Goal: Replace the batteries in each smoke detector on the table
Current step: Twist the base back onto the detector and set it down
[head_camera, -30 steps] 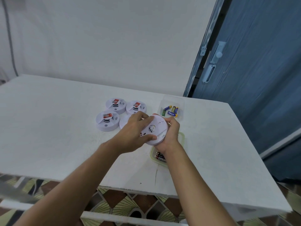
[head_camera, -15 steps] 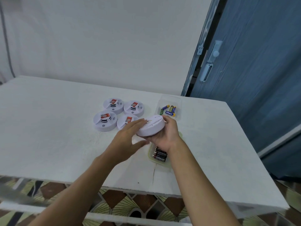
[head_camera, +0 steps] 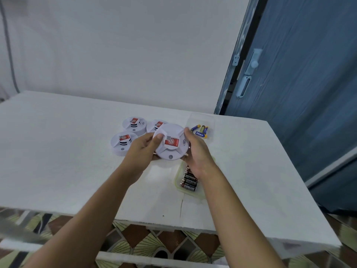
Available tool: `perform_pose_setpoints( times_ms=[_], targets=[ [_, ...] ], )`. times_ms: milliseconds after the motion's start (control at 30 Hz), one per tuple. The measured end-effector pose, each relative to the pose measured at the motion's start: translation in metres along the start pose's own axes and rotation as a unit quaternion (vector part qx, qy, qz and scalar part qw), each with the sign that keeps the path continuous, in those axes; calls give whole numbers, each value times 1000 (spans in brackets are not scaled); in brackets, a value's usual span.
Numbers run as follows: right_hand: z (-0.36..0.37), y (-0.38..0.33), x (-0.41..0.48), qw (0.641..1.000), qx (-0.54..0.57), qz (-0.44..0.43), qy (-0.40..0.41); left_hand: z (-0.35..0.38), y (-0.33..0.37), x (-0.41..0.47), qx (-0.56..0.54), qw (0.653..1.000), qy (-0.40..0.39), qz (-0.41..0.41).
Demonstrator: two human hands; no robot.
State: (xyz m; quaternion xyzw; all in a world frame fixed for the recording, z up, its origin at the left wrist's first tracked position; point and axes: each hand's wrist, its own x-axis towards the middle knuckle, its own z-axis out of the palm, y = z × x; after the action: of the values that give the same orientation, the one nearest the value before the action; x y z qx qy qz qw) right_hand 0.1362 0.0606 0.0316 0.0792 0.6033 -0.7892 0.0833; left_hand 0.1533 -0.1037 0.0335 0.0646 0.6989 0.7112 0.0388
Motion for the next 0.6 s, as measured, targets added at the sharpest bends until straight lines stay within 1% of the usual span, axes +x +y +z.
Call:
perform_pose_setpoints(
  times_ms=[100,333,367,467,533,600],
  targets=[
    [0,-1,-2,999,-20,-26,9,2,3,1,-35,999,-9,-17],
    [4,2,-1,998,-2,-33,60,8,0,-1,-89,995,4,-38],
    [4,2,-1,997,3,-31,66,8,-1,-2,-89,996,0,-33],
    [8,1,-2,996,30,-22,83,8,-6,-5,-27,999,-30,0],
    [11,4,-2,995,44,-19,92,9,-8,-6,-34,999,-42,7],
    [13,6,-2,994,49,-18,94,9,-10,-6,-48,998,-37,8]
  ],
)
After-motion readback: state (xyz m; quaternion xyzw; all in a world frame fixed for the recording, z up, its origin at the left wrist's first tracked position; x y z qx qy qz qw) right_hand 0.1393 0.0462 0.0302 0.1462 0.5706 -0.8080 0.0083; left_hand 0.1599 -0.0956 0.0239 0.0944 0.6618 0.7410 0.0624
